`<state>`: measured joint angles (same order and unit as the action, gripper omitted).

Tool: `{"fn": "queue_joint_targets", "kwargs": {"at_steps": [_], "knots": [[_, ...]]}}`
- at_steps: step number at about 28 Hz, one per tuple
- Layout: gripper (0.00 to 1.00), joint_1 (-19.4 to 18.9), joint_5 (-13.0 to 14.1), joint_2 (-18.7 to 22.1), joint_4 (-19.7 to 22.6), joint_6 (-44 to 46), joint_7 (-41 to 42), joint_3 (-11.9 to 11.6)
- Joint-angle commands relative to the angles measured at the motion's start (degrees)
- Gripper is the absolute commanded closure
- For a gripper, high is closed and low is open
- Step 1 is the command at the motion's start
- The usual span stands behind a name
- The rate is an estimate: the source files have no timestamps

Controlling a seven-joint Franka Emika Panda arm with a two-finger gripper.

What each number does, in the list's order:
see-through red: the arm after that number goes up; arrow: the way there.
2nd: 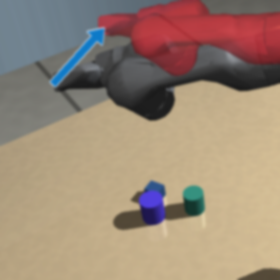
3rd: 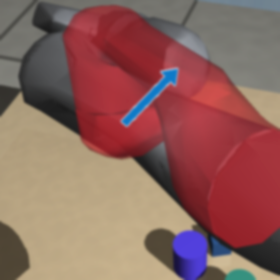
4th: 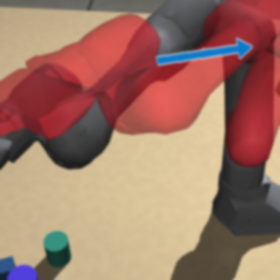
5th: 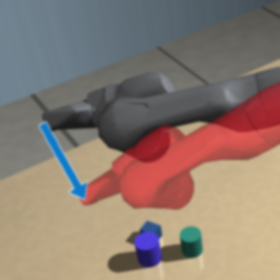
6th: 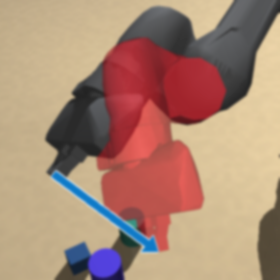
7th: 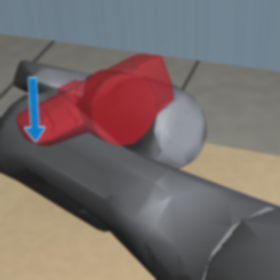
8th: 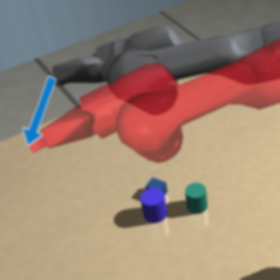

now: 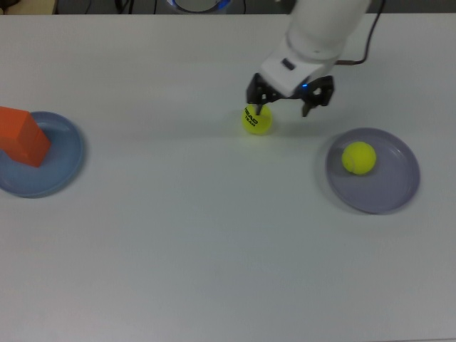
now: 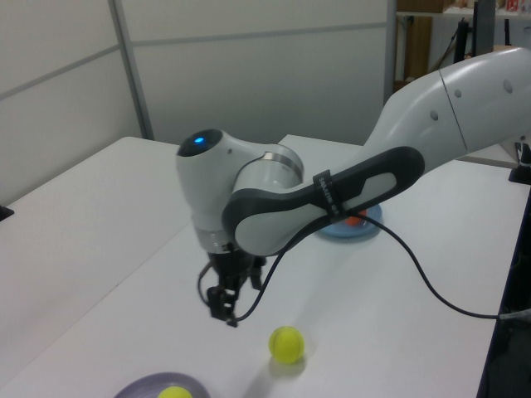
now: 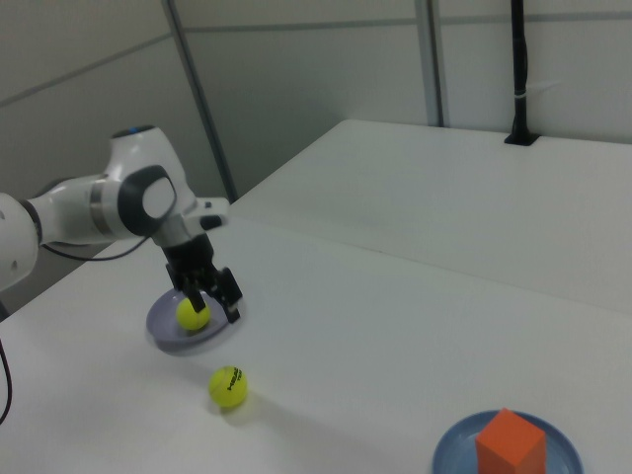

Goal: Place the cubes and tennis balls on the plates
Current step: 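Move the gripper to the second tennis ball and grasp it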

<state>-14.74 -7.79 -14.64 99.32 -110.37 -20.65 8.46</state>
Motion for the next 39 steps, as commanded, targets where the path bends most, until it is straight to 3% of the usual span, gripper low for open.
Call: {"fn": "queue_joint_targets", "kwargs": {"at_steps": [1, 7, 13, 20, 30, 34, 39], "knots": [[0.0, -0.21, 1.81, 4.0, 9.22, -3.1, 2.89, -1.6], [0.0, 0.67, 1.02, 3.91, 13.26, -3.18, 5.09, -1.6], [0.0, 0.67, 0.85, 3.3, 14.05, -3.89, 5.27, -1.6], [0.0, 0.67, -1.79, 0.75, 14.23, -3.89, 5.09, -1.6], [0.0, 0.41, -2.49, -1.45, 11.6, -3.18, 4.83, -1.6], [0.0, 0.06, -4.33, -2.41, 10.37, -2.57, 4.65, -1.25], [0.03, -1.26, -6.89, -6.71, 3.87, 3.49, 4.82, -1.07]]}}
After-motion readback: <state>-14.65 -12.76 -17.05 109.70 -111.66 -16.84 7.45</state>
